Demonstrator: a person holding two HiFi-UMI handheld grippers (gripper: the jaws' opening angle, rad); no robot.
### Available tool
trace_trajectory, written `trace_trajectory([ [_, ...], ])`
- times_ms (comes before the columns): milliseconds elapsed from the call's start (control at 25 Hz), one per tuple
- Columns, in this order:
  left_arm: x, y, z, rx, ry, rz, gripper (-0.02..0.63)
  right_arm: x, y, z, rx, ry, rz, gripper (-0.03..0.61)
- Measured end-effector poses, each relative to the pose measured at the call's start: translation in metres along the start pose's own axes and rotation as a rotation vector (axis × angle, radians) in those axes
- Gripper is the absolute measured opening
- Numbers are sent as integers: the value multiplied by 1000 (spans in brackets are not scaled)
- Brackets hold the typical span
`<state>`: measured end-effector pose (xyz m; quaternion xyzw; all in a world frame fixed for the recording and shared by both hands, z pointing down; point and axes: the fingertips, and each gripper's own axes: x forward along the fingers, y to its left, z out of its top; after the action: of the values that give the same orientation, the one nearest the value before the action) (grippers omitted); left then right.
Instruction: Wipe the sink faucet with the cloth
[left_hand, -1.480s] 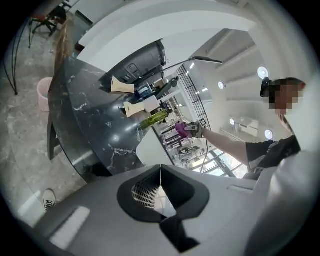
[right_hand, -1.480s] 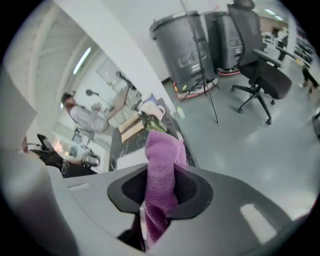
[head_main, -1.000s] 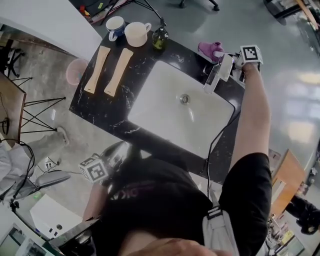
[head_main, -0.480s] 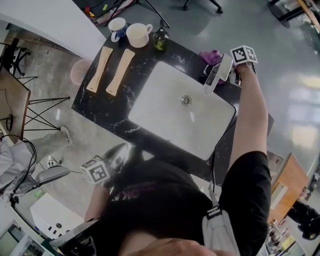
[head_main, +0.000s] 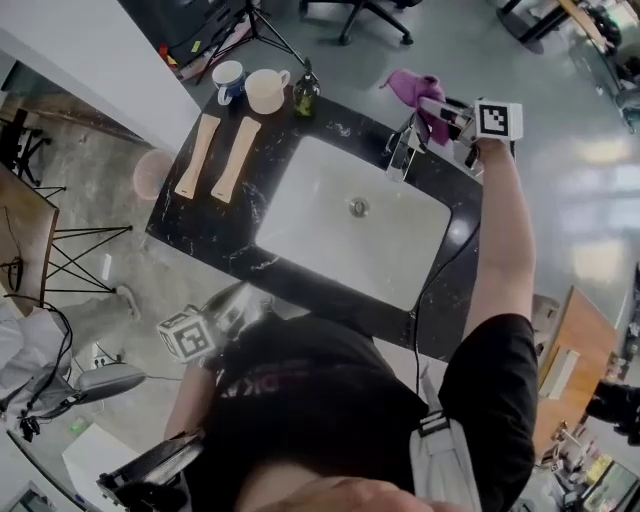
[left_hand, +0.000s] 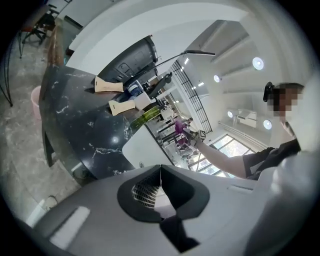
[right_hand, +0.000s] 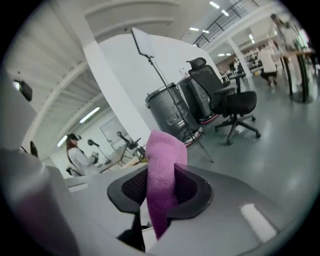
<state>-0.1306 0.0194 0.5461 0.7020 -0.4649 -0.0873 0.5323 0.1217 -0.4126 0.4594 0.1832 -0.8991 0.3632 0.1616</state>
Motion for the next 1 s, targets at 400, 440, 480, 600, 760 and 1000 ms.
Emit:
trace_trajectory([
  [400, 4, -13, 22, 97, 78, -138, 3, -20, 100, -89, -575, 11, -296, 109],
  [440, 5, -14, 23, 98, 83, -146, 3, -20, 110, -103, -587, 16, -286, 109],
  [480, 6, -16, 24, 99, 87, -153, 3, -18, 117, -116, -598, 30, -280, 109],
  [600, 6, -20, 23, 105, 89, -162, 3, -8, 112, -150, -632, 111, -313, 109],
  [760, 3, -19, 18, 106, 79, -145, 3, 2, 68, -147, -594, 125, -432, 109],
  [1000, 1, -18, 15, 96, 59, -124, 3, -1, 19, -105, -472, 42, -537, 110],
])
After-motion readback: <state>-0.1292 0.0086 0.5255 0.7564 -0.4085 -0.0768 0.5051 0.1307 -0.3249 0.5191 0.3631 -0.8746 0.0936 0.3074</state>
